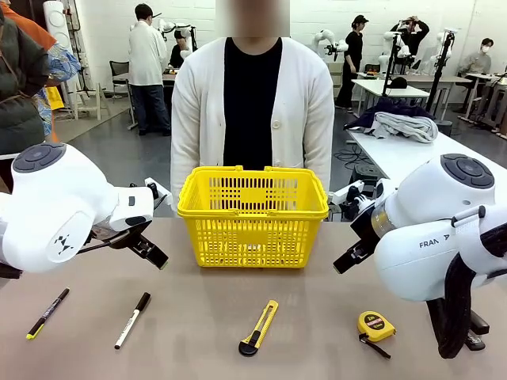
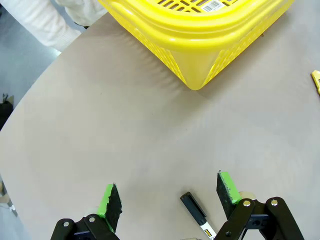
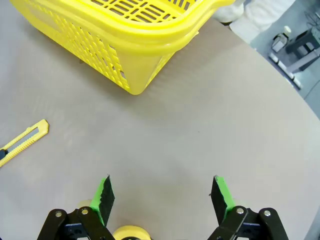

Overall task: Place the items the person wants into the basket.
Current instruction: Pick up the item the person points to and place it in the Market Basket.

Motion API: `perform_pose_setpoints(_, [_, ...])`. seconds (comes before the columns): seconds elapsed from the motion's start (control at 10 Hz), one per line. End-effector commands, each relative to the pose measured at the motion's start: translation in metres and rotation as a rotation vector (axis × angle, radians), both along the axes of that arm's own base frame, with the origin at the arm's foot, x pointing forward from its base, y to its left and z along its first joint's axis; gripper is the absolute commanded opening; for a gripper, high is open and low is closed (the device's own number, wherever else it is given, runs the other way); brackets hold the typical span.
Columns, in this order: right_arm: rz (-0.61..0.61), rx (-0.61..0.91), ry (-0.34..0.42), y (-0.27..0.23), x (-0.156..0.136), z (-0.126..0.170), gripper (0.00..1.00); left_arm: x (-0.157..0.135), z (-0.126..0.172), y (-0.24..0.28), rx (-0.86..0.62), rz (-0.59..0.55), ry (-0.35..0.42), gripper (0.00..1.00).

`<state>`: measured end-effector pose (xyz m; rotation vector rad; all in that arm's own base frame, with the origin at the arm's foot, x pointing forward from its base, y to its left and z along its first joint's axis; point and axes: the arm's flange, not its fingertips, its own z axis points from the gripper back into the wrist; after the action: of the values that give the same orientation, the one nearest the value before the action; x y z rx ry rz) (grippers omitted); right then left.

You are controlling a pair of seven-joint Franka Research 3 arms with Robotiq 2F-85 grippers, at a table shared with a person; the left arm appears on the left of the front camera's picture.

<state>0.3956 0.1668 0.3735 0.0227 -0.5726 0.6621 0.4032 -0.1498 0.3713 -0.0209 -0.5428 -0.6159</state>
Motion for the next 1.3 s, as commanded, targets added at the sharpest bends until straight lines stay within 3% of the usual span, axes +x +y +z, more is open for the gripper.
perform_pose_setpoints(0.0, [0.000, 0.000, 0.000, 0.000, 0.000, 0.000, 1.00, 0.000, 0.000, 0.000, 0.000, 0.000, 0.000, 1.00])
perform_pose_setpoints(0.1, [0.008, -0.049, -0.012, -0.002, -0.022, 0.028, 1.00, -0.011, 0.040, 0.000, 0.054, 0.016, -0.017, 1.00])
perform_pose_setpoints(0.3, [-0.021, -0.097, -0.021, -0.013, -0.057, 0.099, 1.00, -0.020, 0.124, 0.000, 0.063, 0.014, 0.031, 1.00])
perform_pose_setpoints(0.4, [-0.049, -0.100, -0.027, -0.016, -0.067, 0.129, 1.00, -0.019, 0.150, -0.005, 0.101, -0.008, 0.056, 1.00])
perform_pose_setpoints(0.6, [-0.065, -0.115, -0.047, -0.014, -0.092, 0.187, 1.00, -0.024, 0.198, -0.014, 0.138, -0.006, 0.037, 1.00])
perform_pose_setpoints(0.9, [-0.070, -0.115, -0.097, -0.009, -0.122, 0.230, 1.00, -0.030, 0.225, -0.023, 0.156, 0.005, 0.010, 1.00])
perform_pose_setpoints(1.2, [-0.054, -0.103, -0.096, -0.017, -0.123, 0.235, 1.00, -0.035, 0.231, -0.021, 0.130, -0.038, 0.012, 1.00])
